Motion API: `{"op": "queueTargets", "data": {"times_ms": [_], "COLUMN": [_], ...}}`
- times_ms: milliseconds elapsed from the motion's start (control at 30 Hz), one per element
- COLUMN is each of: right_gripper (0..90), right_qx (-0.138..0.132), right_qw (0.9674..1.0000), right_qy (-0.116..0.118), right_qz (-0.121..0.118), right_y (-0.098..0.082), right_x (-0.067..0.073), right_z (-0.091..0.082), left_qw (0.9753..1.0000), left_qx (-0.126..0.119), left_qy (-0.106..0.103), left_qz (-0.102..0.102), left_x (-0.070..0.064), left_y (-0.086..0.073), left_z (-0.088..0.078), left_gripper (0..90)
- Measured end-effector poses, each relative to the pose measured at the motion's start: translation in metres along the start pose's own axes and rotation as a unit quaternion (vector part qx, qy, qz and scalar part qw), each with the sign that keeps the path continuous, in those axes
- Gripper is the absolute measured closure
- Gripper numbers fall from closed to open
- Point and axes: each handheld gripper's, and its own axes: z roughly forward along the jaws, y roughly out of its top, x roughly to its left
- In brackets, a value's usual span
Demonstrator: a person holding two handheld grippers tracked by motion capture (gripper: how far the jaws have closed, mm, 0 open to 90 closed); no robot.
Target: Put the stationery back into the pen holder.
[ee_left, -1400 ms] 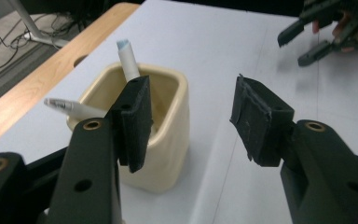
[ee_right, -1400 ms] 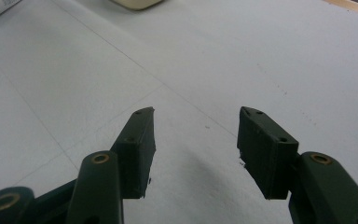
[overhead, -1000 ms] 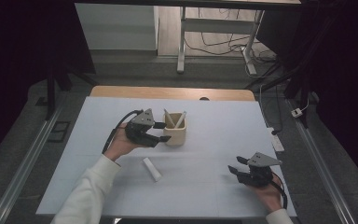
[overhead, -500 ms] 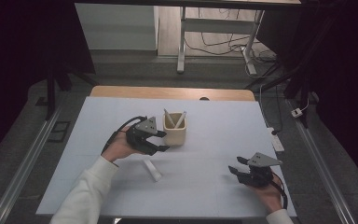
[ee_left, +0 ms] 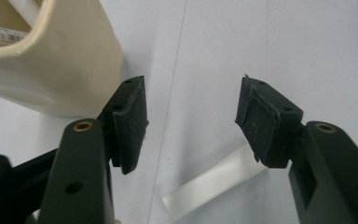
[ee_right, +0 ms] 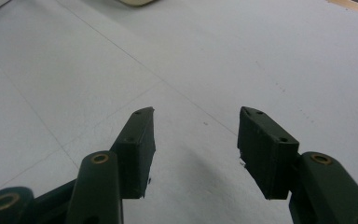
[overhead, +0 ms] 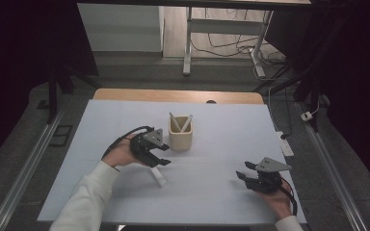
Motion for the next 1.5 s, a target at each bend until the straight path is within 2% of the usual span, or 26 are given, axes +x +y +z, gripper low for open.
{"op": "queueTargets", "data": {"times_ms": [367, 767, 1067, 1167, 1267, 1500], "right_gripper": [45.9, 45.9, 45.9, 45.9, 45.9, 45.9], "right_qx": [0.002, 0.002, 0.002, 0.004, 0.003, 0.004], "right_qw": [1.0, 1.0, 1.0, 1.0, 1.0, 1.0], "right_qy": [0.001, -0.002, -0.001, 0.001, -0.001, 0.002], "right_qz": [-0.002, 0.0, 0.0, 0.001, 0.001, 0.001], "right_y": [0.0, -0.001, -0.001, -0.001, -0.002, -0.002], "right_x": [0.0, 0.0, 0.0, 0.0, 0.0, -0.001], "right_z": [0.0, 0.001, 0.001, 0.001, 0.002, 0.001], "left_qw": [0.9995, 0.9971, 0.9921, 0.9887, 0.9866, 0.9864], "left_qx": [0.025, 0.049, 0.084, 0.098, 0.112, 0.116], "left_qy": [-0.016, -0.045, -0.069, -0.087, -0.09, -0.083], "left_qz": [0.013, 0.037, 0.063, 0.072, 0.077, 0.082], "left_x": [-0.003, -0.006, -0.011, -0.013, -0.014, -0.015], "left_y": [-0.006, -0.012, -0.013, -0.012, -0.012, -0.013], "left_z": [0.005, 0.011, 0.022, 0.026, 0.029, 0.031], "left_gripper": [42.0, 40.6, 37.1, 35.3, 33.0, 28.1]}}
